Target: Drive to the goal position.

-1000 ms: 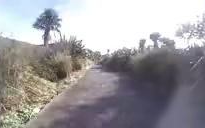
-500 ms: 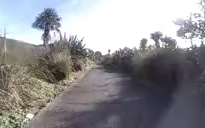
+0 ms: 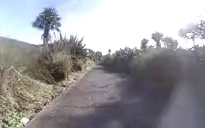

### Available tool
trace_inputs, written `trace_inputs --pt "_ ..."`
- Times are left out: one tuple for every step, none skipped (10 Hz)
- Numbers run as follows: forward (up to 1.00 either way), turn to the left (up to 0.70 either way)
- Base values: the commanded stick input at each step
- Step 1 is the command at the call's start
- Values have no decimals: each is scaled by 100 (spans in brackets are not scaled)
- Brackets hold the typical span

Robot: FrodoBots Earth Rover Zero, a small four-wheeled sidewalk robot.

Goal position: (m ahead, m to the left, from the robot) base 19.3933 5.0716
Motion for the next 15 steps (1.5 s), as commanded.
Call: trace_inputs --pt "45 0" --pt "45 0" --pt "45 0" --pt "45 0" --pt "45 0" --pt "45 0" --pt "45 0" --pt "45 0" --pt "45 0" --pt "45 0" --pt "45 0" --pt "45 0" --pt "45 0" --pt "45 0" --pt "45 0"
